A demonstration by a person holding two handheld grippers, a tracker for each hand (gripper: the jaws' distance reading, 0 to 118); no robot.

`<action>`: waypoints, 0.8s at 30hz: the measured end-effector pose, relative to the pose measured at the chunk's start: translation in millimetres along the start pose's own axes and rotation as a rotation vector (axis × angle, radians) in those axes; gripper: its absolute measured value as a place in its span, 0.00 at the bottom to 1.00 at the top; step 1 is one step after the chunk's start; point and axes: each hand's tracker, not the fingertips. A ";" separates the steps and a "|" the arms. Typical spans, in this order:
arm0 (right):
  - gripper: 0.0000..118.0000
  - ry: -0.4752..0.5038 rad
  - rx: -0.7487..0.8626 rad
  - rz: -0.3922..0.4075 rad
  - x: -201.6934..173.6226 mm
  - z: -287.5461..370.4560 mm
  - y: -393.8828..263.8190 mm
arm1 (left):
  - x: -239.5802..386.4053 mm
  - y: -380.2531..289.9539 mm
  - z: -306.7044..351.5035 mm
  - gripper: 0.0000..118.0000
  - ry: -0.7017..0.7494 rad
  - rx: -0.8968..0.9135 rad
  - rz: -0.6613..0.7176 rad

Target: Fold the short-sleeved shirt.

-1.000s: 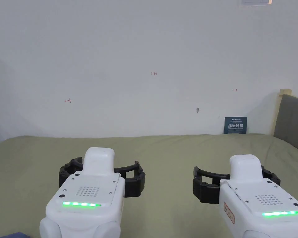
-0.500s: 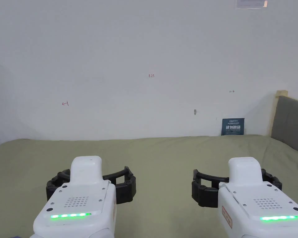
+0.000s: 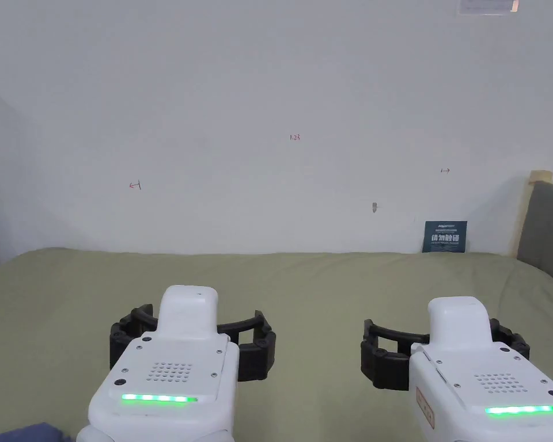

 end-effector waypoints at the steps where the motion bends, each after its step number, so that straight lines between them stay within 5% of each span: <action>1: 1.00 0.000 -0.001 -0.004 0.0 0.1 -0.1 | 0.1 -1.0 1.1 1.00 -0.011 0.006 -0.008; 24: 1.00 -0.003 -0.009 -0.017 -4.9 5.9 -9.9 | -3.4 -13.0 5.7 1.00 -0.009 -0.039 0.051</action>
